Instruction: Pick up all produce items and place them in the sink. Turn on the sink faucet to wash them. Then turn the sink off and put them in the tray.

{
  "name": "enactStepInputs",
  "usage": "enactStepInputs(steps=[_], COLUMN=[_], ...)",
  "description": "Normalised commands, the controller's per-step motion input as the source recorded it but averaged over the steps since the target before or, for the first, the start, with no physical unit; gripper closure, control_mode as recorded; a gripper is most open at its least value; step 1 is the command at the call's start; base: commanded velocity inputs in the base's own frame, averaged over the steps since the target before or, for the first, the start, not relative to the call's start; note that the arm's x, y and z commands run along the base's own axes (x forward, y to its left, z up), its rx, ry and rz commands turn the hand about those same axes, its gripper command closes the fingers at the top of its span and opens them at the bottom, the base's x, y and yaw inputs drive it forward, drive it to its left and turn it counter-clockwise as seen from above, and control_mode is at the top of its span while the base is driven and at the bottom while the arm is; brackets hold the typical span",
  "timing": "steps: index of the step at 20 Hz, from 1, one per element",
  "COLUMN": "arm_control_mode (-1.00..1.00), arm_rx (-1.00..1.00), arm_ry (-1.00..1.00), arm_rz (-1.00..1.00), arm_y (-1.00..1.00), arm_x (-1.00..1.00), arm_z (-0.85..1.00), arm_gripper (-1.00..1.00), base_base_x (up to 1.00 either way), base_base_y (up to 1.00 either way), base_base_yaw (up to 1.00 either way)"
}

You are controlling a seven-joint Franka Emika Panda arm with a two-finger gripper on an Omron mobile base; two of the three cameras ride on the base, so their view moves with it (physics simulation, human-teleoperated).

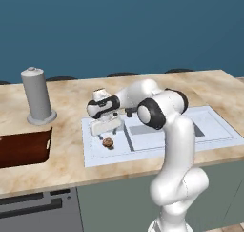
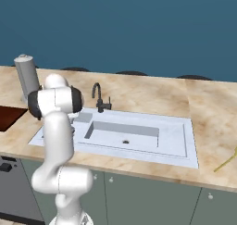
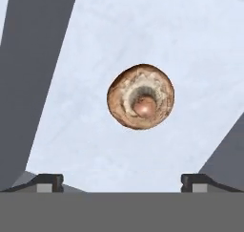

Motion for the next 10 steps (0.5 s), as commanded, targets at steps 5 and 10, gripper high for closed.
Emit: enactStepInputs(steps=[5, 10], arm_control_mode=[-1.0, -1.0], arm_rx=[0.01, 0.03], arm_ry=[-0.03, -0.02], arm_rz=[0.0, 0.0], arm_y=[-0.36, -0.41], arm_x=[-0.95, -0.8], arm_z=[1.0, 1.0], arm_gripper=[-1.0, -1.0], base_base_x=[0.0, 0.0], base_base_y=[0.0, 0.0], base_base_yaw=[0.0, 0.0])
